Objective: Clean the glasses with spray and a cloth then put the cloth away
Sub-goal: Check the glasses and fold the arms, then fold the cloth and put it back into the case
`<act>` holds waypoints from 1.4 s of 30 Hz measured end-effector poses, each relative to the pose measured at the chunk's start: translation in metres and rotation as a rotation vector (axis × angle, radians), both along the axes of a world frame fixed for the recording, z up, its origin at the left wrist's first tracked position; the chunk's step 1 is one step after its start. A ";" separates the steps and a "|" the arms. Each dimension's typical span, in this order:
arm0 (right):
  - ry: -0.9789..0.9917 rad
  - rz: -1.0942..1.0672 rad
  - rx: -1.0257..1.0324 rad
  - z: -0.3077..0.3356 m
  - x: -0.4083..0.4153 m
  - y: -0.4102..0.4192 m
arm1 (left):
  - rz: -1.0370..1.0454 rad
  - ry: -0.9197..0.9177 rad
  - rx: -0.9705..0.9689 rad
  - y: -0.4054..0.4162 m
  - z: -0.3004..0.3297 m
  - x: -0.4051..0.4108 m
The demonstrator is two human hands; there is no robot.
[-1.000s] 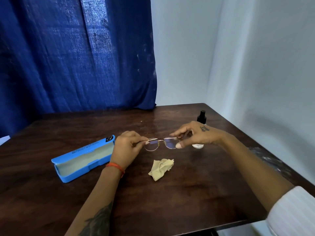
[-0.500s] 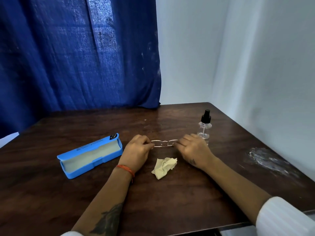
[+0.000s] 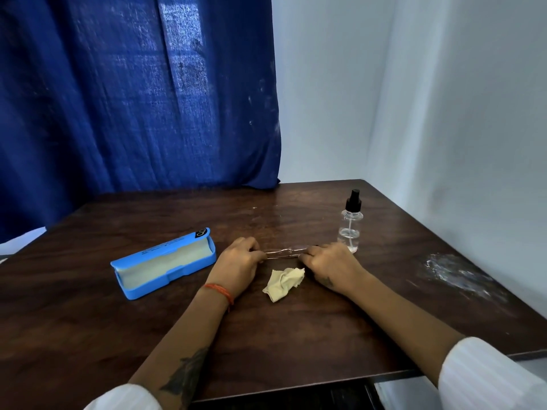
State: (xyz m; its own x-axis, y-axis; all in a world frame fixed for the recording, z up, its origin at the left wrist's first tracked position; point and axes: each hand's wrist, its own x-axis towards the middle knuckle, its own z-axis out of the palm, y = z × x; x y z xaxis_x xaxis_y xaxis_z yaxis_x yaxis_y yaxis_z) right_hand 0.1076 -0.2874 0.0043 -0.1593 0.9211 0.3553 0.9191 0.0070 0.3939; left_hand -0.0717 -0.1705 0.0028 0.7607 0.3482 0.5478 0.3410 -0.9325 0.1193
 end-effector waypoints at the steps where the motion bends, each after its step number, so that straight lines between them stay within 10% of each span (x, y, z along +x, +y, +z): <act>1: 0.057 -0.031 -0.036 0.000 -0.001 -0.001 | 0.003 -0.017 -0.008 -0.002 -0.001 -0.002; 6: 0.537 -0.016 0.330 0.006 -0.015 -0.010 | 0.028 -0.159 -0.085 -0.017 -0.005 -0.009; 10: 0.893 -0.150 0.115 0.018 -0.026 0.004 | 0.131 -0.157 -0.313 -0.028 -0.009 -0.005; 18: 0.971 -0.207 -0.289 0.029 -0.035 0.022 | 0.165 -0.166 -0.596 -0.031 -0.009 -0.001; 28: 1.318 0.058 -0.070 0.072 -0.051 -0.004 | -0.174 -0.530 -1.063 -0.040 0.023 -0.021; 42: 1.507 0.061 0.087 0.079 -0.028 -0.026 | -0.066 -0.169 -0.912 -0.023 0.027 -0.077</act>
State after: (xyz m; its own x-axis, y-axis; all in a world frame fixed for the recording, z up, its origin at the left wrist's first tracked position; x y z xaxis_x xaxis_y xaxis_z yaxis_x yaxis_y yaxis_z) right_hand 0.0800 -0.3133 0.0837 0.3569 0.8948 0.2681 0.4511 0.0862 -0.8883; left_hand -0.1487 -0.1934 0.0298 0.7296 0.6574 0.1888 0.2019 -0.4708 0.8588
